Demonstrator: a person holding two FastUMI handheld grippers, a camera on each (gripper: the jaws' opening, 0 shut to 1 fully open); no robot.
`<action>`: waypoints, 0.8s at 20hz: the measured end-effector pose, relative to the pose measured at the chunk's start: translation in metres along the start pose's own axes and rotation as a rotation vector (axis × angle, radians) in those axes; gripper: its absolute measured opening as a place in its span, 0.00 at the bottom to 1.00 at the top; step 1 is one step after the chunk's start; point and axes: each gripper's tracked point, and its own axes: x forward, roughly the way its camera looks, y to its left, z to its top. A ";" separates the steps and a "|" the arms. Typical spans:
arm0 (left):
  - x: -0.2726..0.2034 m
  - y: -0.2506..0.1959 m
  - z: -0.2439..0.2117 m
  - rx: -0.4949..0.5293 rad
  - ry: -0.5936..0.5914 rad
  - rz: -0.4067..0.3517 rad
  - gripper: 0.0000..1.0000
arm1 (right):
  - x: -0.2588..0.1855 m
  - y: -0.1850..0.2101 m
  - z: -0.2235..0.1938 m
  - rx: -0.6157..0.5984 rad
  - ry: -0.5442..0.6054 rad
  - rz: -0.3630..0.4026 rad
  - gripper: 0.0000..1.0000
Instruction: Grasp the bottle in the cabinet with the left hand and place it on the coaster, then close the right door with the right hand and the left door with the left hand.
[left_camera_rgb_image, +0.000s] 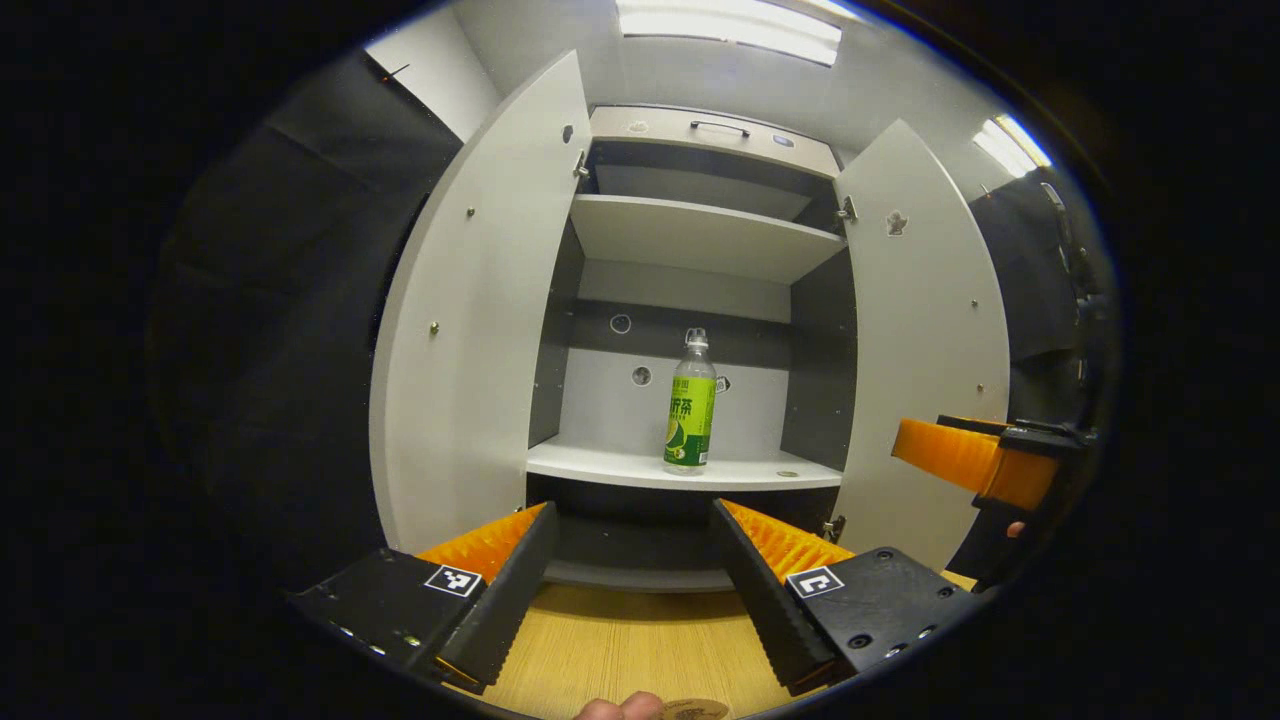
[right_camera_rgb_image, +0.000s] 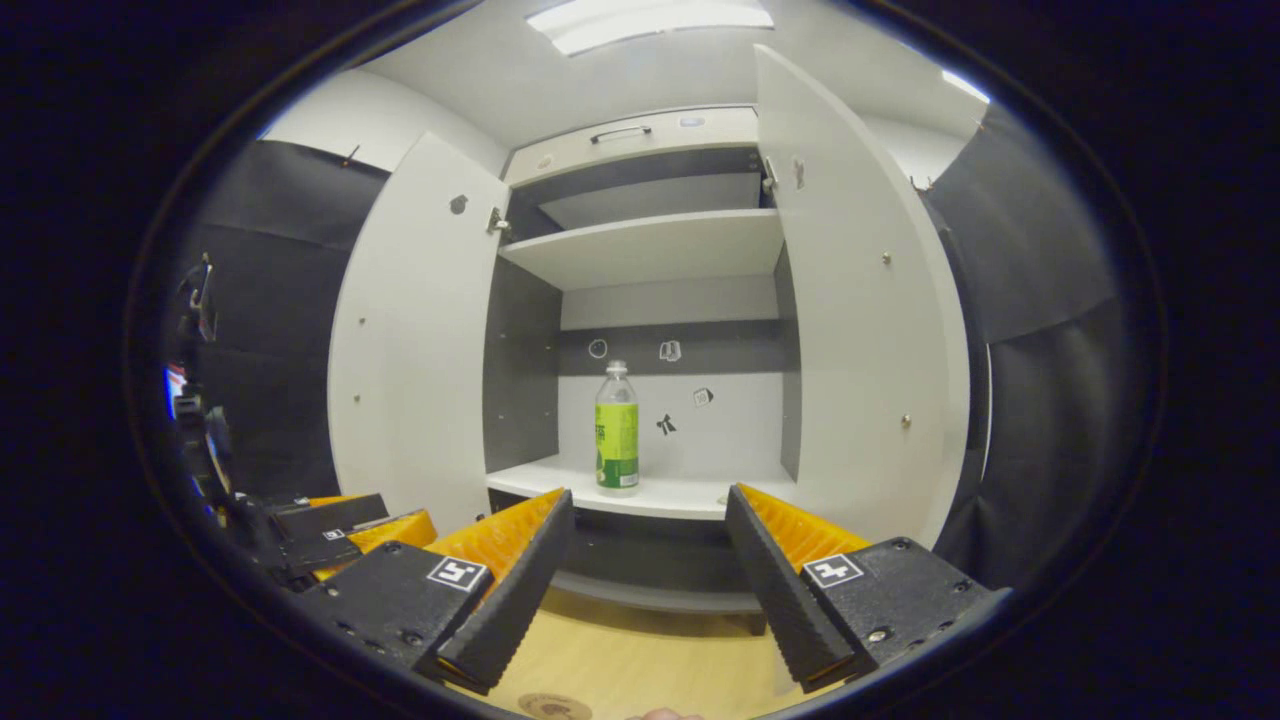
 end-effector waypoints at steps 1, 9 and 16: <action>0.011 -0.008 0.001 0.008 0.006 -0.039 0.95 | -0.002 -0.001 0.000 0.006 0.002 -0.004 1.00; 0.143 -0.066 0.025 0.057 -0.034 -0.242 0.94 | -0.035 -0.046 -0.018 0.020 0.042 -0.167 1.00; 0.256 -0.051 0.016 0.072 -0.026 -0.149 0.94 | -0.053 -0.075 -0.026 0.053 0.061 -0.276 0.96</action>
